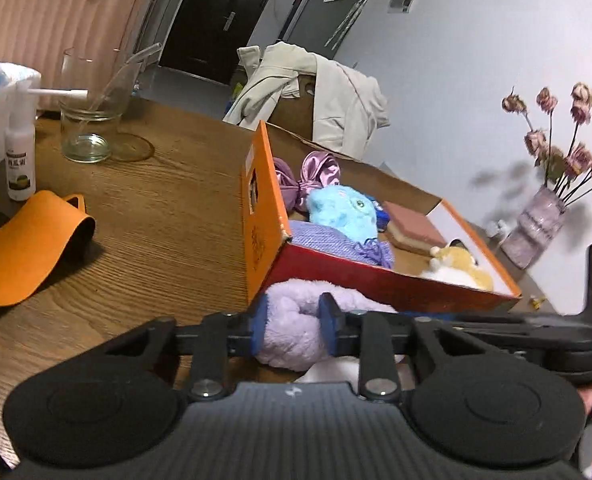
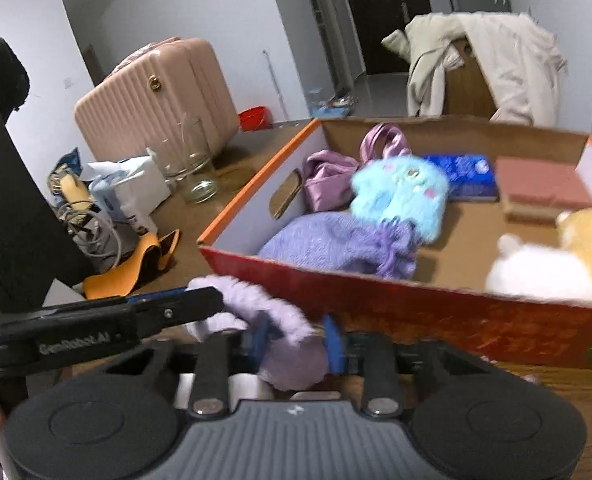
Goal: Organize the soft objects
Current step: 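Lift the lavender towel with both grippers off the table, then carry the lavender towel into the cardboard box and open both grippers, then withdraw both tools from the box toward the white foam cylinder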
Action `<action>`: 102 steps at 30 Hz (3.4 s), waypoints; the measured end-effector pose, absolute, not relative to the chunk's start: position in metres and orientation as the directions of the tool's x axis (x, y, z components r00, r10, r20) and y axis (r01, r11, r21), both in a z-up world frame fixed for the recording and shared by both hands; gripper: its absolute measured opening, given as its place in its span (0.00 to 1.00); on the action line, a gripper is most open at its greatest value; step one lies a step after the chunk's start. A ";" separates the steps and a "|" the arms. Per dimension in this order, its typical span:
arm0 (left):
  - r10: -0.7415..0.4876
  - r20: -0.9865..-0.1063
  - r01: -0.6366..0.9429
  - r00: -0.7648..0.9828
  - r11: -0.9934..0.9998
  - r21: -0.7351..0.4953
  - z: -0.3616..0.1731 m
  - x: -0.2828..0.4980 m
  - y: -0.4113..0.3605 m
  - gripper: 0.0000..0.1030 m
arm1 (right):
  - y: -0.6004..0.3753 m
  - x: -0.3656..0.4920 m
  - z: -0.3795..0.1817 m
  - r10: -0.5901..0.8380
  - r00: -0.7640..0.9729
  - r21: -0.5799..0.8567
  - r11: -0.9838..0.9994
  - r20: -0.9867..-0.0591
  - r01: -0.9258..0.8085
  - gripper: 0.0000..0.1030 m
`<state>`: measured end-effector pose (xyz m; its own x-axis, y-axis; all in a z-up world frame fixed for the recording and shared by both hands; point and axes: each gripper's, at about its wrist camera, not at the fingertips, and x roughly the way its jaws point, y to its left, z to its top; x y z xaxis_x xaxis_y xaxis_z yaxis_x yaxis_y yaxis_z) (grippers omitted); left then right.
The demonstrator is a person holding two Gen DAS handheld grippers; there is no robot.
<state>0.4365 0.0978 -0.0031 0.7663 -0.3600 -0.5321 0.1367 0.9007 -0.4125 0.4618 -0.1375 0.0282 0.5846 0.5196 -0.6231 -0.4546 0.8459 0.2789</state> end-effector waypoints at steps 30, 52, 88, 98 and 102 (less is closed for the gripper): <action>-0.450 -0.447 0.287 0.773 0.877 -0.386 -0.004 0.161 0.032 0.49 | -0.252 0.155 0.011 0.504 0.720 0.241 0.863 -0.477 -0.445 0.35; -0.497 -0.504 0.258 0.707 0.844 -0.470 -0.009 0.195 0.014 0.27 | -0.240 0.191 -0.007 0.516 0.705 0.379 0.851 -0.485 -0.362 0.18; -0.401 -0.582 0.270 0.707 0.914 -0.302 0.029 0.570 -0.056 0.47 | -0.254 0.581 0.033 0.280 0.683 0.083 0.948 -0.675 -0.306 0.25; -0.287 -0.460 0.237 0.841 0.958 -0.164 0.083 0.476 -0.022 0.68 | -0.286 0.495 0.092 0.351 0.782 0.144 0.935 -0.516 -0.324 0.51; -0.225 -0.403 0.192 0.887 0.974 -0.119 0.097 0.411 -0.005 0.80 | -0.293 0.426 0.113 0.363 0.822 0.116 0.930 -0.439 -0.349 0.52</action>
